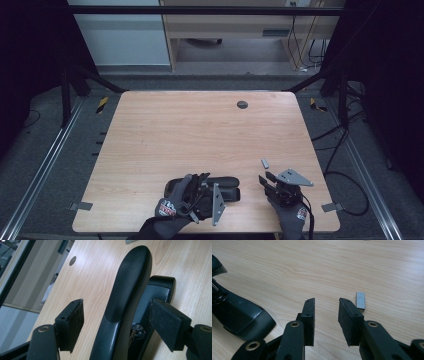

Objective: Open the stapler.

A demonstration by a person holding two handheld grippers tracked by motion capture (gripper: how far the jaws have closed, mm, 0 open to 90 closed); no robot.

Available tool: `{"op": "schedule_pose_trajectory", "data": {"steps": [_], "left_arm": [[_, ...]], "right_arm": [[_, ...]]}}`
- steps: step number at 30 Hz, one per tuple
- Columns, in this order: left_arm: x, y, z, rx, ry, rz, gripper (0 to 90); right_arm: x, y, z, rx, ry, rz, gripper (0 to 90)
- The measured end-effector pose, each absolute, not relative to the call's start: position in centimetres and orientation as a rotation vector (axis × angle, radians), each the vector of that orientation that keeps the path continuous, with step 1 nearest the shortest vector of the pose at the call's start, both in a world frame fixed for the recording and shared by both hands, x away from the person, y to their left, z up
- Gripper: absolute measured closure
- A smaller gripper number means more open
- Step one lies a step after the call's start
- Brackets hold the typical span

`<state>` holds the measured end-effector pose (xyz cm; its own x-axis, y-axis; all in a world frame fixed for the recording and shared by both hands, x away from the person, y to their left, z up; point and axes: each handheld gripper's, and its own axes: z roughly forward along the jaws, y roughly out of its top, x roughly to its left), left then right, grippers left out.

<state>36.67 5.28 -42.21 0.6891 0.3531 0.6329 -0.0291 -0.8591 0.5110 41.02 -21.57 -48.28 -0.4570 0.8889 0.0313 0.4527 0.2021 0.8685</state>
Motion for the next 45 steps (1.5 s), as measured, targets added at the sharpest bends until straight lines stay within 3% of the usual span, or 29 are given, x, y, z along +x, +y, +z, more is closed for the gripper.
{"op": "schedule_pose_trajectory", "data": {"steps": [29, 45], "left_arm": [[37.3, 2.3, -44.1, 2.485, 0.128, 1.171, 30.9], [37.4, 1.8, -45.1, 2.483, 0.093, 1.268, 38.2]], "right_arm": [[41.0, -21.1, -48.5, 1.222, 2.023, 1.179, 71.8], [41.0, -21.1, -48.5, 1.233, 2.025, 1.190, 75.9]]}}
